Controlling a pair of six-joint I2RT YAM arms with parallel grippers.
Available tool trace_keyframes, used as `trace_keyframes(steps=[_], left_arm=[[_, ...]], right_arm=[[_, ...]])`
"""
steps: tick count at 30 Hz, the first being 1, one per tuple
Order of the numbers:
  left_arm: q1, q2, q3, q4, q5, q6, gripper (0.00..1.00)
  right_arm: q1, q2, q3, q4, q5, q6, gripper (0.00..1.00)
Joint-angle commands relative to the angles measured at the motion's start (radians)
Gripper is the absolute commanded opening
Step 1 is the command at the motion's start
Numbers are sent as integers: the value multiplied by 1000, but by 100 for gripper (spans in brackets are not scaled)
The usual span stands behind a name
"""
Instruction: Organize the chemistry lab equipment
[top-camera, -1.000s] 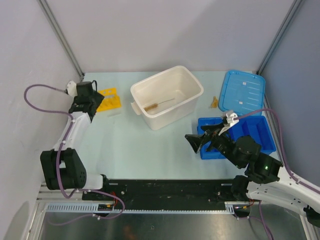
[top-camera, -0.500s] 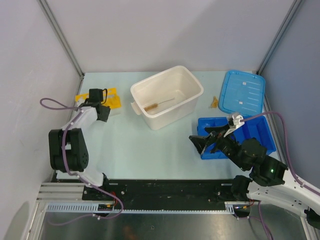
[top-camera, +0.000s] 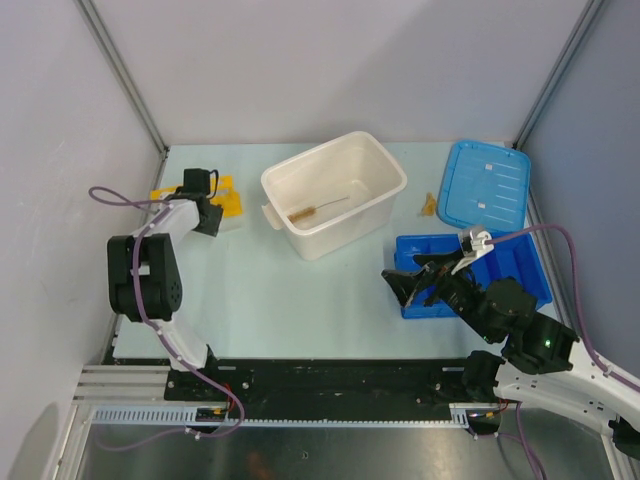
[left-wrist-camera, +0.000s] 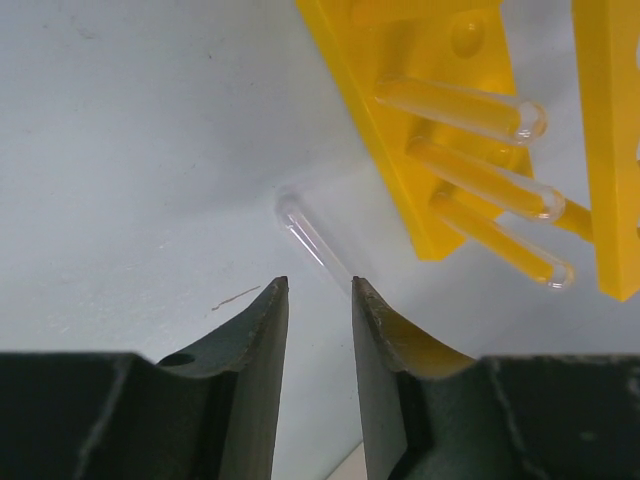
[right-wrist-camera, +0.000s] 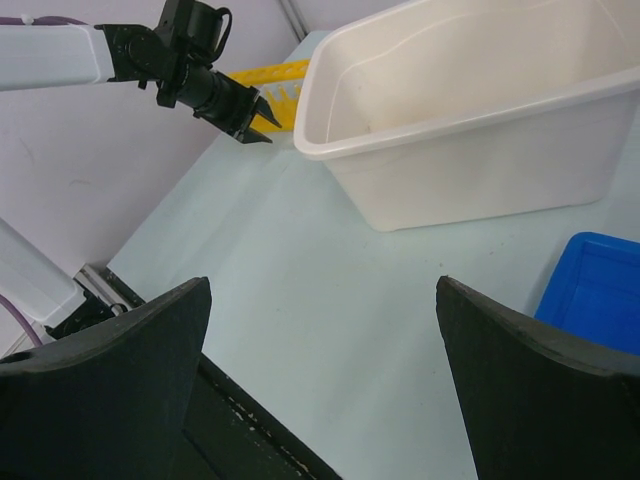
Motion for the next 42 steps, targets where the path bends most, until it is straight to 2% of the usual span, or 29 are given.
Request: trace_keyframes(steps=[1, 14, 27, 42], left_arm=[[-2, 18, 35, -17, -45, -46, 37], [-4, 67, 39, -34, -50, -117, 36], [-4, 119, 106, -41, -49, -119, 38], [-12, 177, 110, -75, -39, -142, 38]], right_arm=[[3, 1, -1, 19, 32, -11, 100], [3, -6, -1, 8, 55, -21, 99], [3, 12, -1, 14, 75, -39, 99], [-8, 48, -7, 50, 84, -63, 99]])
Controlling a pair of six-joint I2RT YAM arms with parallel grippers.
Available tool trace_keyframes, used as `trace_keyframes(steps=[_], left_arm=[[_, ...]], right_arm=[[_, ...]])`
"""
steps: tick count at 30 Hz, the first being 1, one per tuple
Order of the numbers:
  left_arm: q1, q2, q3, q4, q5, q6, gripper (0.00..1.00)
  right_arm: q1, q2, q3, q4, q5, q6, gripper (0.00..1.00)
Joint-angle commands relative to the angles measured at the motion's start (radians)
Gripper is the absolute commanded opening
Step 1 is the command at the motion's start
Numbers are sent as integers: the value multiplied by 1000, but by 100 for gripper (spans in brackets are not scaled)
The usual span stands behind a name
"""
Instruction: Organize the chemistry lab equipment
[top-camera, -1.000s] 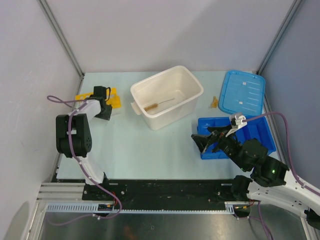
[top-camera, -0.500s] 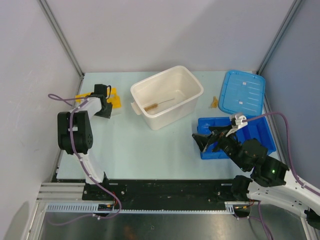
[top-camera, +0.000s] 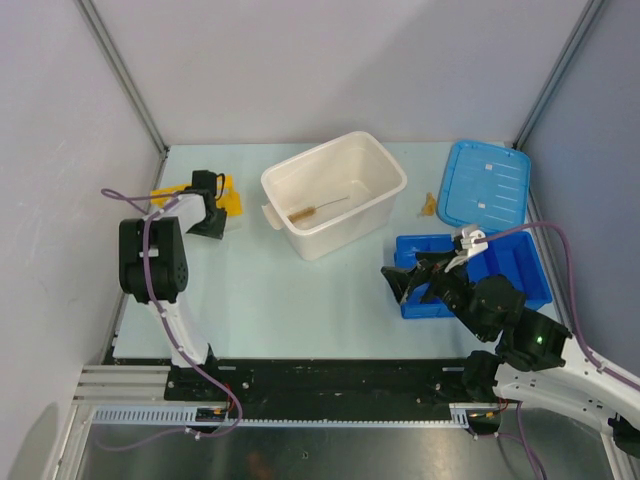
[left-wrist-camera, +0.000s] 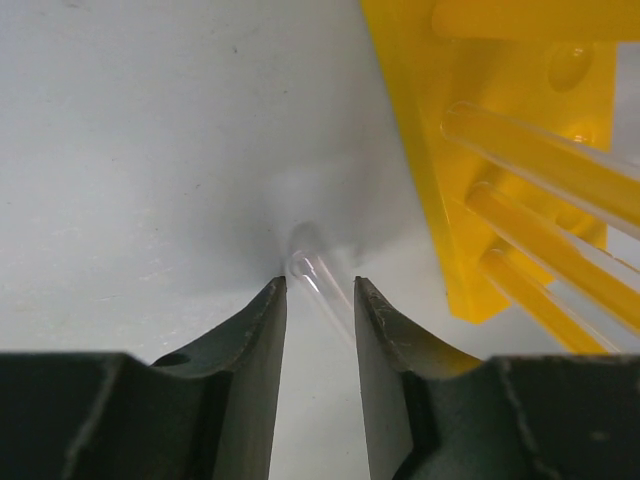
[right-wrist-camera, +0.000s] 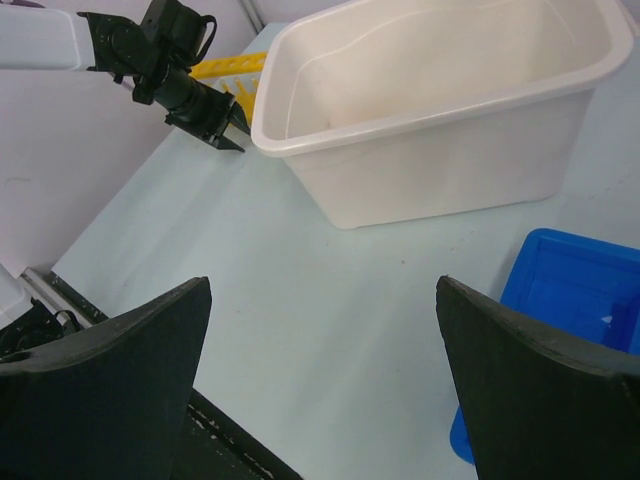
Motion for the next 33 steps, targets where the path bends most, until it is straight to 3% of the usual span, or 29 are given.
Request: trace_keyframes(steps=[1, 20, 33], left_arm=[[-7, 22, 35, -31, -34, -30, 39], [-10, -25, 10, -170, -33, -15, 34], [-23, -84, -118, -188, 27, 142, 30]], right_arm=[[-8, 13, -1, 55, 18, -20, 99], [-53, 26, -1, 83, -35, 0, 99], [-54, 6, -1, 40, -41, 58, 99]])
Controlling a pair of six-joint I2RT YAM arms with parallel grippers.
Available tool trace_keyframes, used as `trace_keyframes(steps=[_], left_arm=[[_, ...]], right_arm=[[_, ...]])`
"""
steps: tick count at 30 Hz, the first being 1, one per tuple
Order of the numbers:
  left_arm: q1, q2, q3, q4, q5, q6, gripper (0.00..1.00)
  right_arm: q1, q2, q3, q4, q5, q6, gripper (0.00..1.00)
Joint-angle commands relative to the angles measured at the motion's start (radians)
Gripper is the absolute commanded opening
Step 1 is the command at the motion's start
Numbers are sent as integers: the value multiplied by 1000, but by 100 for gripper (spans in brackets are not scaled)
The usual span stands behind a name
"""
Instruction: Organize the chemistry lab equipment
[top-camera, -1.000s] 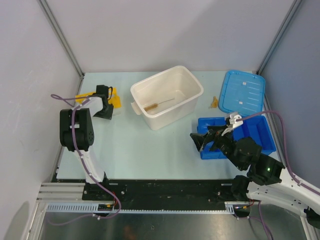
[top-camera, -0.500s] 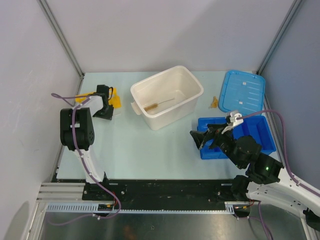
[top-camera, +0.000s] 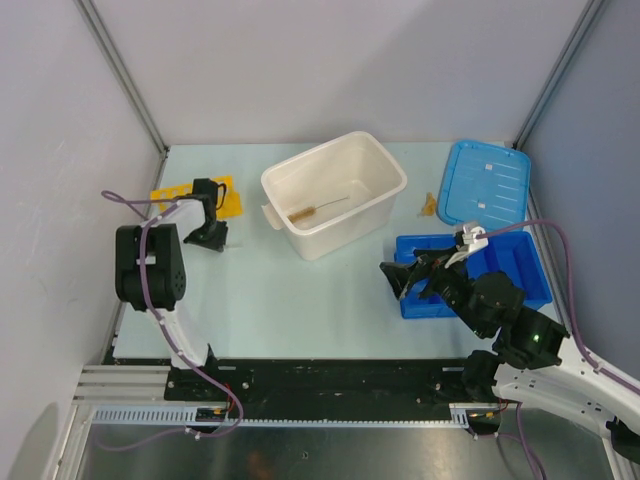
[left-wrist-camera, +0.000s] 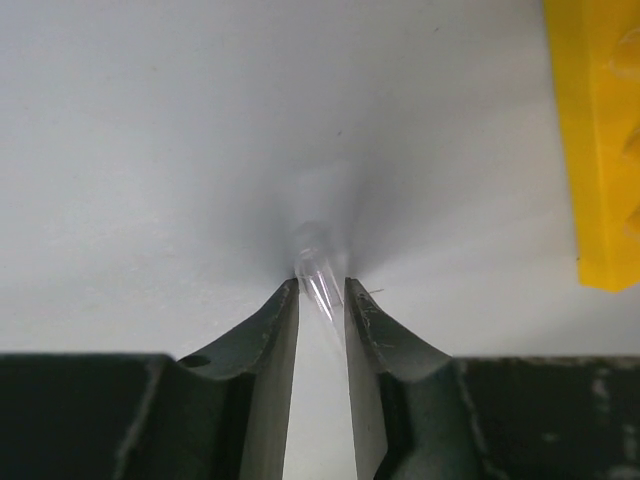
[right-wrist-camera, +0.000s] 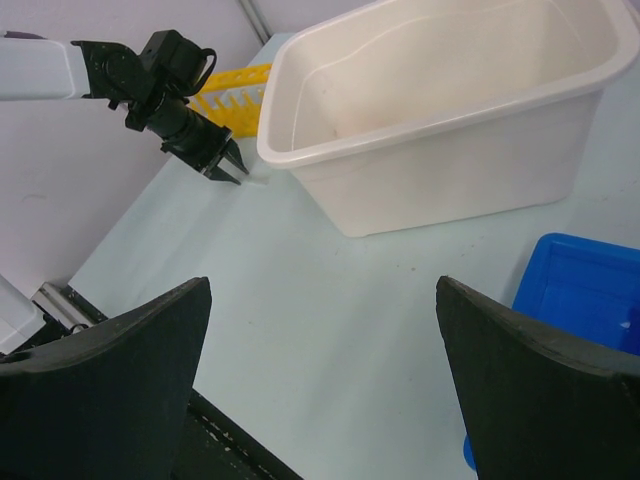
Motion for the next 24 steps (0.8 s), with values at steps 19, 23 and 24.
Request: trace_keyframes(steps=[19, 23, 24], left_arm=[[-226, -396, -275, -66, 2, 287, 21], [-328, -531, -272, -48, 7, 343, 20], [-360, -563, -270, -40, 4, 357, 19]], right_arm=[[1, -5, -12, -16, -46, 144, 99], [3, 62, -18, 47, -113, 142, 99], [5, 82, -19, 69, -131, 139, 99]])
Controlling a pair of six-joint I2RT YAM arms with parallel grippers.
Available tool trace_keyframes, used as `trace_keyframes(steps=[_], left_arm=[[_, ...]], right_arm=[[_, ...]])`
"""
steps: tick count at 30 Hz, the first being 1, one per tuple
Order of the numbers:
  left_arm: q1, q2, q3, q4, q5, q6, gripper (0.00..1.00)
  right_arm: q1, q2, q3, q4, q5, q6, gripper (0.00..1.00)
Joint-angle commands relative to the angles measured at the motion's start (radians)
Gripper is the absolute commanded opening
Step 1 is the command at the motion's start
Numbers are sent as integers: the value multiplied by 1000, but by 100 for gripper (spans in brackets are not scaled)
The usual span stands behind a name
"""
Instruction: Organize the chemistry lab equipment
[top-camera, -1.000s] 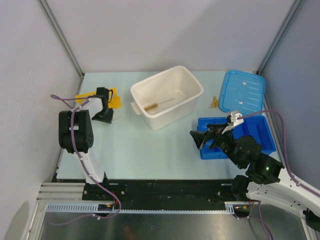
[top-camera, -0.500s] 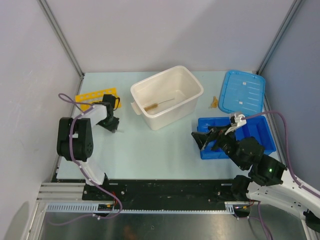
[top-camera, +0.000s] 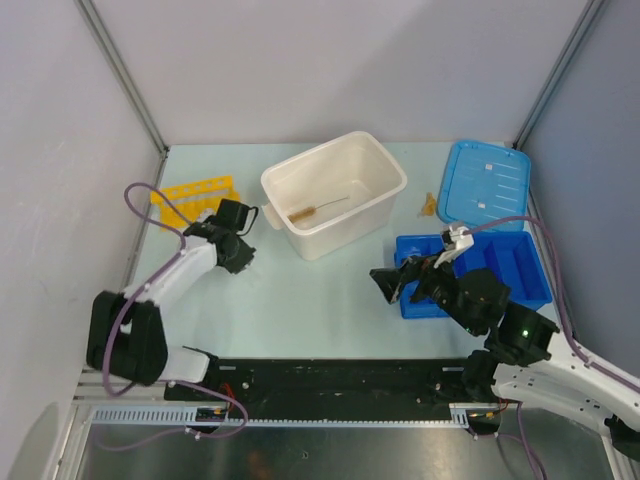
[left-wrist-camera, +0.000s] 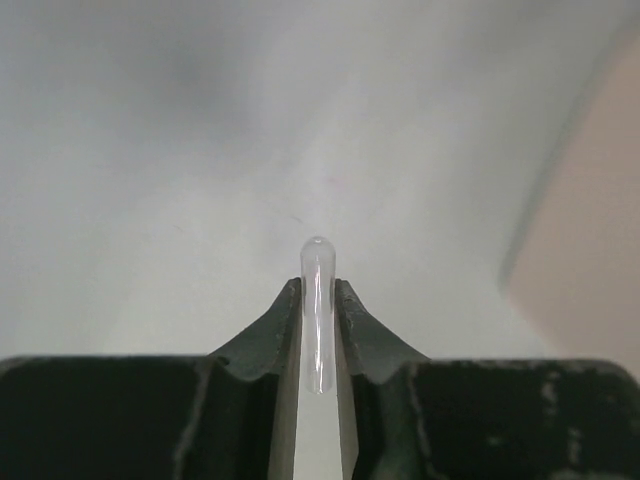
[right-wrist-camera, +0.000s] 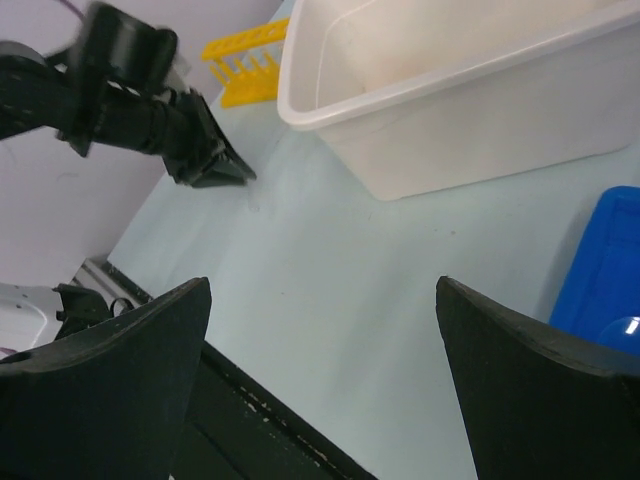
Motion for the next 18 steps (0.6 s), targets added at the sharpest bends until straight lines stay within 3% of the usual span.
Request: trace_keyframes(steps=[1, 5, 11, 18], left_arm=[[-130, -173, 9, 31, -5, 90, 19], [-242, -271, 7, 115, 81, 129, 16], [-399, -379, -24, 329, 240, 201, 12], [-473, -464, -92, 538, 420, 227, 11]], right_arm=[[5, 83, -10, 128, -95, 10, 99], [6, 182, -27, 253, -173, 13, 94], [7, 315, -34, 448, -323, 10, 79], [10, 386, -34, 543, -373, 12, 71]])
